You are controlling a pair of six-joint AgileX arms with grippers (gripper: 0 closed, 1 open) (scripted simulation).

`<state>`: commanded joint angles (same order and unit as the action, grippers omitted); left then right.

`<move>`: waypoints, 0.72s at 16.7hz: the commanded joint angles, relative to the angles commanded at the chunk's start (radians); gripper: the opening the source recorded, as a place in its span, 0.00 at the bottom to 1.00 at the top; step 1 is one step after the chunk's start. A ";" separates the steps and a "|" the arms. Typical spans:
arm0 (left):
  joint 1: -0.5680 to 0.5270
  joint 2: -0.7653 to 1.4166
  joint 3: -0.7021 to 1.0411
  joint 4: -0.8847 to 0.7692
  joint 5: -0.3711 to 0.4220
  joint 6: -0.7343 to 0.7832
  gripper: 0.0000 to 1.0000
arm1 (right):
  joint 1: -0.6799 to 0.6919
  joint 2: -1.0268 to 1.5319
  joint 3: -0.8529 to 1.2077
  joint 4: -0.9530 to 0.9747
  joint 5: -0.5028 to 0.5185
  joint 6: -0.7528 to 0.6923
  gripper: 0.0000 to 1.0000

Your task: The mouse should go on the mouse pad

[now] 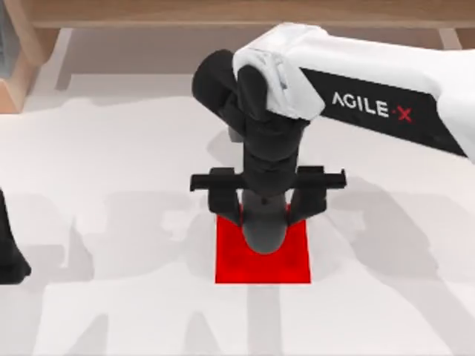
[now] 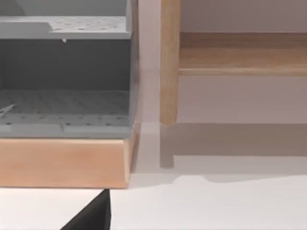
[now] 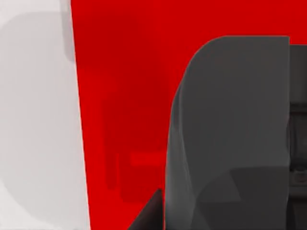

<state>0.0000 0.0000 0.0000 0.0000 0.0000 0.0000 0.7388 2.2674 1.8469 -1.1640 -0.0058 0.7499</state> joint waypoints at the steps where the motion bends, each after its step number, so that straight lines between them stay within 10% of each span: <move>1: 0.000 0.000 0.000 0.000 0.000 0.000 1.00 | 0.000 0.001 -0.006 0.010 0.000 0.000 0.00; 12: 0.000 0.000 0.000 0.000 0.000 0.000 1.00 | 0.002 0.017 -0.045 0.061 0.002 0.002 0.08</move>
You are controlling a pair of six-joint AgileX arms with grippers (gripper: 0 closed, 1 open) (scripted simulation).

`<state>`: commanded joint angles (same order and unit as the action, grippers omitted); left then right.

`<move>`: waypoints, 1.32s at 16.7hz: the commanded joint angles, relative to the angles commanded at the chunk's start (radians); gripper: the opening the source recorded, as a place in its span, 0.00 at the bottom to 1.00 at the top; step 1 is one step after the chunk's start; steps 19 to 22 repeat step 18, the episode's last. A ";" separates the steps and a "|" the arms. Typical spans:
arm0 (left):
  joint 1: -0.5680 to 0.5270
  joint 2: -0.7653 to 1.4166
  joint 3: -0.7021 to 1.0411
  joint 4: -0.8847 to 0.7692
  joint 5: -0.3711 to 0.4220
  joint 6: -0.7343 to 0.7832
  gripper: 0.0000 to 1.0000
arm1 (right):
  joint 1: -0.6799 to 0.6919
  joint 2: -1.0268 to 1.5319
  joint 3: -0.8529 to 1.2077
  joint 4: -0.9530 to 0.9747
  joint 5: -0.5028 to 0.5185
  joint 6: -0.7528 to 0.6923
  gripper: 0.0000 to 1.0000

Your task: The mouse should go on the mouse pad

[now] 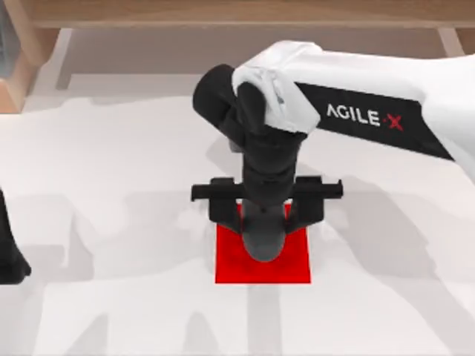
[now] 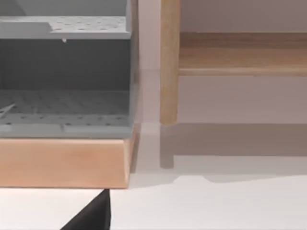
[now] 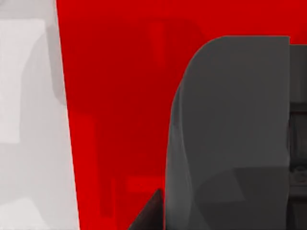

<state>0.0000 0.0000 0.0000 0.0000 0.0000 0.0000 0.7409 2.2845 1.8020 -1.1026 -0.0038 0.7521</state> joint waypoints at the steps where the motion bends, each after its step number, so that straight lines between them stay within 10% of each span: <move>1: 0.000 0.000 0.000 0.000 0.000 0.000 1.00 | 0.000 0.000 0.000 0.000 0.000 0.000 0.15; 12: 0.000 0.000 0.000 0.000 0.000 0.000 1.00 | 0.000 0.000 0.000 0.000 0.000 0.000 0.98; 22: 0.000 0.000 0.000 0.000 0.000 0.000 1.00 | 0.000 0.000 0.000 0.000 0.000 0.000 1.00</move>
